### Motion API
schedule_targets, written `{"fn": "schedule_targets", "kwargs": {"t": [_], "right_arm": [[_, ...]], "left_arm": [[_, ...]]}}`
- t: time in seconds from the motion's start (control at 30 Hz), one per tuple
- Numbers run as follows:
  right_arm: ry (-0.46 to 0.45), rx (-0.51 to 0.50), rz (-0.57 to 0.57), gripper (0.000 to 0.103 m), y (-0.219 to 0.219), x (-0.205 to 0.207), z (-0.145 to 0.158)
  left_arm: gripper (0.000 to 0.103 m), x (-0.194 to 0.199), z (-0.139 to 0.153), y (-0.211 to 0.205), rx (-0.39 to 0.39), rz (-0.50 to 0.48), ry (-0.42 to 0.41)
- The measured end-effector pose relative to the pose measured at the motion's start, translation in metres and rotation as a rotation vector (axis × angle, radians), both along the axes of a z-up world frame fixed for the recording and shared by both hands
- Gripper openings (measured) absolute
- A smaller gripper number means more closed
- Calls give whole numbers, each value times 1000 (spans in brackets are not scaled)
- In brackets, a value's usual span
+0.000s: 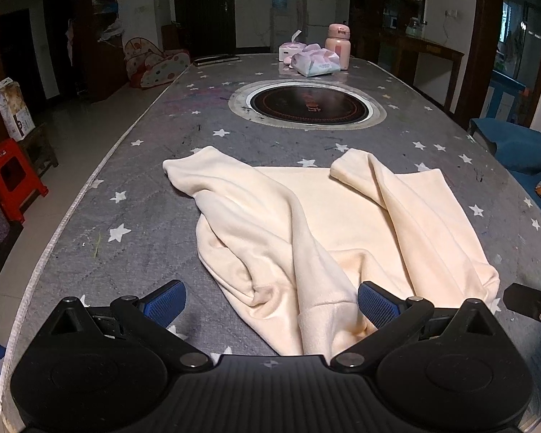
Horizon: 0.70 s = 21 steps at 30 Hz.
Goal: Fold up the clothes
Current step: 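Move both tools toward the crumpled cream sweatshirt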
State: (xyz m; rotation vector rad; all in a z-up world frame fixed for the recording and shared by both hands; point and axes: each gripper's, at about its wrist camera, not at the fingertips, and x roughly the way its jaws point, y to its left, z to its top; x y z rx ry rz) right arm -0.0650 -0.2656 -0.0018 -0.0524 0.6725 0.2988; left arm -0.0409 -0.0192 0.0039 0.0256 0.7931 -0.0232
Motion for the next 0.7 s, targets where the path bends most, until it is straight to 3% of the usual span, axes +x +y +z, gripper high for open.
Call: {"fn": "schedule_targets", "kwargs": {"t": [0.7], "right_arm": [[7, -5, 25, 103, 9, 14, 3]], "left_arm": [[103, 19, 0, -2, 24, -6, 4]]}}
